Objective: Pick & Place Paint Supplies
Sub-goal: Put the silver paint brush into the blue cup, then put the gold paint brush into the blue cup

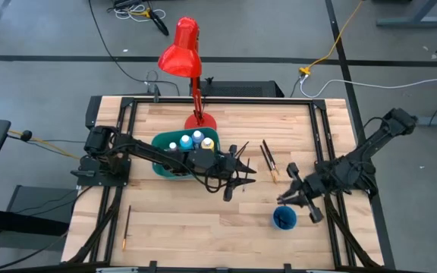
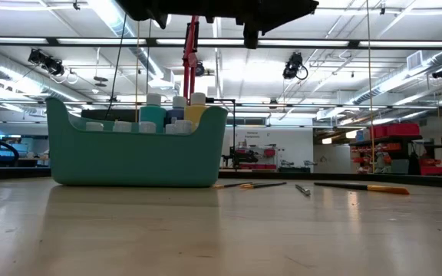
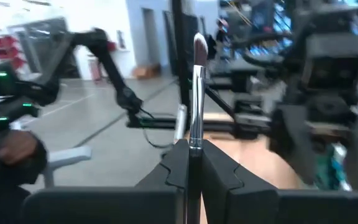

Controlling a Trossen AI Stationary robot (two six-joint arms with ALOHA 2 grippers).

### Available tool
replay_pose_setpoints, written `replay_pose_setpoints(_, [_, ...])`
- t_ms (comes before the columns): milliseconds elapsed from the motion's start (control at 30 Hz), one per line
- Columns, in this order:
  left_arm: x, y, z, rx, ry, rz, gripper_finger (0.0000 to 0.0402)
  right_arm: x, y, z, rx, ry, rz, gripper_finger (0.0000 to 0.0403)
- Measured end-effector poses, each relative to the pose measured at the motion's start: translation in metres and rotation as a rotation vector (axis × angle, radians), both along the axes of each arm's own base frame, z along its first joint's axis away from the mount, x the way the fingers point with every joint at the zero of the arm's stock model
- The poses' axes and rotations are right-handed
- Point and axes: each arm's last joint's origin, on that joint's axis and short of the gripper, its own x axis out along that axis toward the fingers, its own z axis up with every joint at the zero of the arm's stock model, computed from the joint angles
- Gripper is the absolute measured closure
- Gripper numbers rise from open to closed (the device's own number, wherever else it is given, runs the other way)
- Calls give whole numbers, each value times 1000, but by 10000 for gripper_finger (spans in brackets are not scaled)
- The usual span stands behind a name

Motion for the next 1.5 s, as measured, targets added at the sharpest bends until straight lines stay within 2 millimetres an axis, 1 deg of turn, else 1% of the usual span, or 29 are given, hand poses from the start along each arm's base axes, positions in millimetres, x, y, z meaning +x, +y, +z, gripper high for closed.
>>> replay_pose_setpoints(100, [0, 0, 0, -6, 2, 1, 268, -5, 5, -11, -14, 4, 21, 378])
replay_pose_setpoints(233, [0, 0, 0, -7, 2, 1, 269, -13, 7, -40, -33, 35, 29, 378])
replay_pose_setpoints(300, [0, 0, 0, -7, 2, 4, 269, -17, 5, -56, 17, 36, 18, 378])
replay_pose_setpoints(467, [0, 2, 0, -12, 2, 58, 269, -31, -9, -99, 161, 0, -39, 378])
replay_pose_setpoints(533, [0, 2, 0, -27, 2, 68, 269, -37, -14, -111, 194, -10, -44, 378])
replay_pose_setpoints(600, [0, 2, 0, -41, 2, 78, 269, -38, -15, -119, 210, 18, -41, 378])
replay_pose_setpoints(733, [0, 3, 1, -42, -3, 79, 269, -33, -7, -123, 182, 66, -34, 378])
replay_pose_setpoints(867, [0, 2, 1, -43, -8, 78, 269, -26, -1, -122, 162, 65, -34, 378])
replay_pose_setpoints(967, [0, 3, 1, -43, -7, 79, 269, -24, 2, -127, 140, 92, -29, 370])
replay_pose_setpoints(1133, [0, 2, 1, -43, -5, 76, 270, -22, 4, -133, 111, 122, -28, 327])
replay_pose_setpoints(1267, [0, 2, 1, -43, -5, 75, 270, -22, 5, -136, 130, 149, -18, 291])
replay_pose_setpoints(1400, [0, 1, 1, -50, -5, 72, 270, -22, 5, -135, 140, 141, -18, 261])
replay_pose_setpoints(1500, [0, -2, 1, -72, -3, 65, 270, -22, 5, -129, 154, 83, -12, 244])
